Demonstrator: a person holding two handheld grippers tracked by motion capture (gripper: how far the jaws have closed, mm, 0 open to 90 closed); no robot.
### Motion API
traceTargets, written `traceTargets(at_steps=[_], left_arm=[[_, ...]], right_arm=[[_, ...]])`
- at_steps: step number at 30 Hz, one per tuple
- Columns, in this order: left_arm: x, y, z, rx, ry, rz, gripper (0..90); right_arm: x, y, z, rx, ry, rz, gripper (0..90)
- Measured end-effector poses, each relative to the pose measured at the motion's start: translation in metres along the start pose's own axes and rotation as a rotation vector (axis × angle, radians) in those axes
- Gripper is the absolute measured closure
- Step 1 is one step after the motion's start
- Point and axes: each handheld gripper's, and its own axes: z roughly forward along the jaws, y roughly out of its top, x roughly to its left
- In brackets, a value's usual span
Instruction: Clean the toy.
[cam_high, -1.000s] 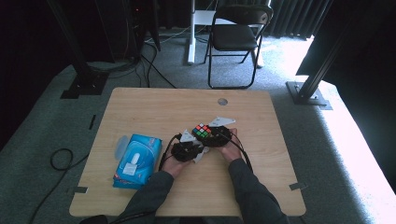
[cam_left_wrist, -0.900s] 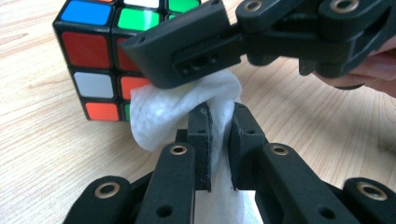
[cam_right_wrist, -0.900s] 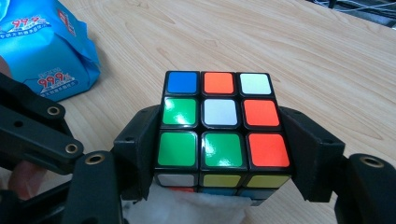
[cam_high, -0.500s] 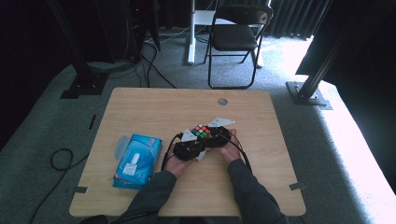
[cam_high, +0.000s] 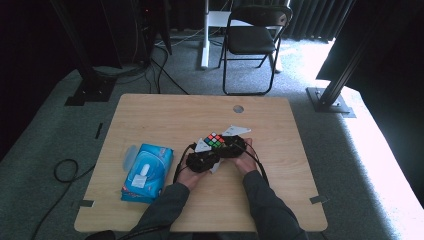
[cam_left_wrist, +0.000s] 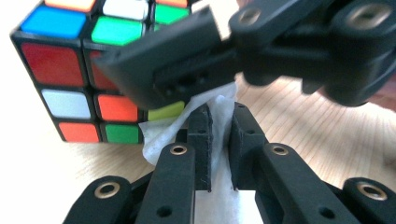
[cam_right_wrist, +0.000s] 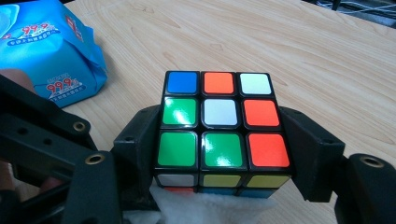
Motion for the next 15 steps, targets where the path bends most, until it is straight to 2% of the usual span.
traceTargets(at_steps=[7,15], left_arm=[[-0.0007,0.0013,-0.0010,-0.004,0.004,-0.001,81.0],[-0.0016,0.0040,-0.0061,-0.050,-0.008,-0.005,81.0]], right_arm=[[-0.0004,0.0006,-0.0010,-0.007,0.004,0.006,34.2],[-0.0002,0.0003,-0.0006,-0.004,0.005,0.006,34.2]])
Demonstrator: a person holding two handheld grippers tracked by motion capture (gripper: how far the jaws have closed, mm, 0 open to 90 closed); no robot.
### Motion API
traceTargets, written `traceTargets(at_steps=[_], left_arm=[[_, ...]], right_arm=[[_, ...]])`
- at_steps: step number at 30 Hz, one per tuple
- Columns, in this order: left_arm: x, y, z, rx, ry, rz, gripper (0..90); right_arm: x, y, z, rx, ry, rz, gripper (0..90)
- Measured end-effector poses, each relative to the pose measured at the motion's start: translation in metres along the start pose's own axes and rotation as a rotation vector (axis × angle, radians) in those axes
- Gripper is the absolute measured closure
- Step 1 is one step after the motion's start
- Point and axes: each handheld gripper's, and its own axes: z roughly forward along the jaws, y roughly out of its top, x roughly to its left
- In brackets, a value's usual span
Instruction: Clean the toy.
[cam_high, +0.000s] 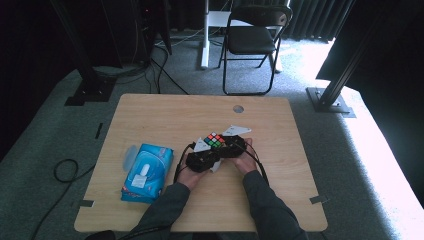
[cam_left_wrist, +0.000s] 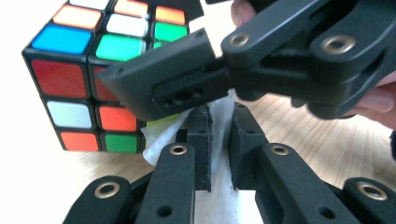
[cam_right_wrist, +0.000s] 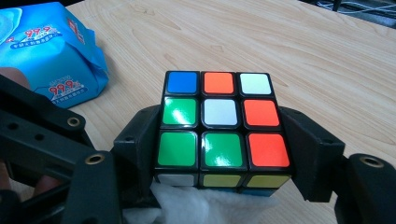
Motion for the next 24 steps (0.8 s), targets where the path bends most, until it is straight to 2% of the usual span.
traceTargets(at_steps=[15,24], left_arm=[[0.0037,-0.0067,0.0067,0.044,0.014,0.000,80.9],[0.0004,-0.0011,0.0019,0.016,0.007,0.002,80.8]], right_arm=[[-0.0004,0.0028,-0.0013,-0.011,0.001,0.003,34.2],[-0.0010,0.0018,-0.0015,-0.011,0.003,0.008,34.2]])
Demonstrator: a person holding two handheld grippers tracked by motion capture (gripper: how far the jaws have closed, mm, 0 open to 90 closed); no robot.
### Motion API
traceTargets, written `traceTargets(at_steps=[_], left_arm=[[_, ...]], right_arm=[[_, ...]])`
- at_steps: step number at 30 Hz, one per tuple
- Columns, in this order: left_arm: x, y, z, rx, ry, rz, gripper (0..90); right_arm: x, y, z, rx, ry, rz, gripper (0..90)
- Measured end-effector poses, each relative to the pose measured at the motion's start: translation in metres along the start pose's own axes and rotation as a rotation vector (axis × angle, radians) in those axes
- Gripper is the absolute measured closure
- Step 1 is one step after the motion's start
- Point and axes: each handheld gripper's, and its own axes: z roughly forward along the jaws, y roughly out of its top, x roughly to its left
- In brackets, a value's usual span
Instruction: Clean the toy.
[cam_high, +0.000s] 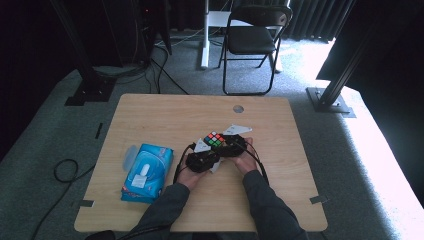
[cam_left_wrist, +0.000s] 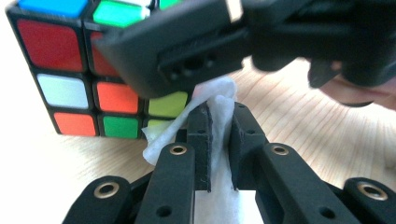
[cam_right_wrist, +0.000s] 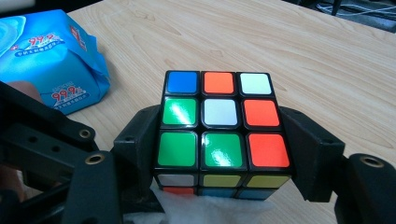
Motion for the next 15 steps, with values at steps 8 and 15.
traceTargets(at_steps=[8,15], left_arm=[[0.0005,-0.0012,0.0015,0.010,0.004,0.006,80.7],[0.0014,-0.0056,0.0050,0.033,0.012,-0.001,80.6]], right_arm=[[0.0002,-0.0012,0.0009,0.005,-0.003,0.000,34.2],[0.0002,-0.0007,0.0005,0.001,-0.004,0.002,34.2]])
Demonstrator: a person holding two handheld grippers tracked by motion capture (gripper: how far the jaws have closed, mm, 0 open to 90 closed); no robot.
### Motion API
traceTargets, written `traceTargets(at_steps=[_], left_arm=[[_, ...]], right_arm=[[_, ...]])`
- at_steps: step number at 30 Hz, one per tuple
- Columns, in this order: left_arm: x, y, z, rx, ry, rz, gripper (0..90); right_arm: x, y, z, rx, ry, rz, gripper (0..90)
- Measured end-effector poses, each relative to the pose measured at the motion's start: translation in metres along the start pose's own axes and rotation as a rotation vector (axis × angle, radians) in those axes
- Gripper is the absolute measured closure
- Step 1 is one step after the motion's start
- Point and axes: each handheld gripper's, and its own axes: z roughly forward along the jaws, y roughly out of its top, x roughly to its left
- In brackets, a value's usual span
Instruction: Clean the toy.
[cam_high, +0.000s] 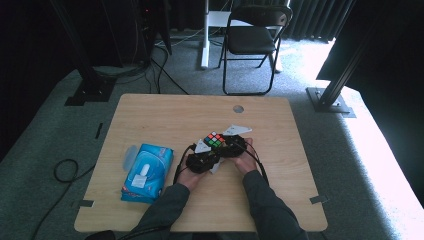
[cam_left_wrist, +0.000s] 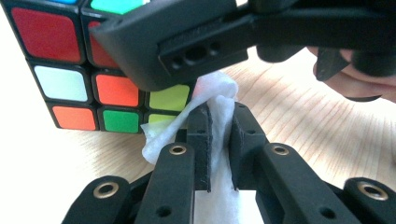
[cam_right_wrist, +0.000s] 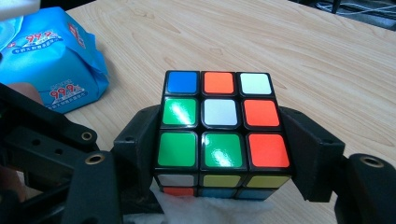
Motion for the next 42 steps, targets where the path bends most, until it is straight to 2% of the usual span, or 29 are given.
traceTargets(at_steps=[14,15,17,26,30,34,37,40,42], left_arm=[[0.003,-0.002,-0.004,0.025,0.024,-0.008,80.3],[0.006,-0.003,-0.005,0.033,0.041,-0.017,80.3],[0.009,-0.003,-0.006,0.037,0.049,-0.032,79.9],[0.012,-0.003,-0.007,0.059,0.106,-0.045,79.9],[0.021,-0.004,-0.012,0.055,0.155,-0.102,80.4],[0.028,-0.003,-0.018,0.026,0.210,-0.167,80.5],[0.031,-0.002,-0.023,-0.002,0.249,-0.195,80.5],[0.035,-0.001,-0.027,-0.022,0.270,-0.225,80.5],[0.038,0.000,-0.029,-0.020,0.267,-0.235,80.5]], right_arm=[[-0.004,0.000,-0.004,-0.009,-0.015,0.004,34.2],[-0.004,0.000,-0.004,-0.008,-0.017,0.004,34.2],[-0.005,-0.001,-0.005,-0.008,-0.017,0.005,34.2],[-0.005,-0.001,-0.005,-0.008,-0.027,0.005,34.2],[-0.008,-0.003,-0.008,-0.006,-0.036,0.008,34.2],[-0.011,-0.006,-0.009,-0.002,-0.039,0.011,34.2],[-0.011,-0.007,-0.009,-0.002,-0.039,0.015,34.2],[-0.011,-0.008,-0.008,0.004,-0.041,0.015,34.2],[-0.012,-0.008,-0.008,0.003,-0.040,0.014,34.2]])
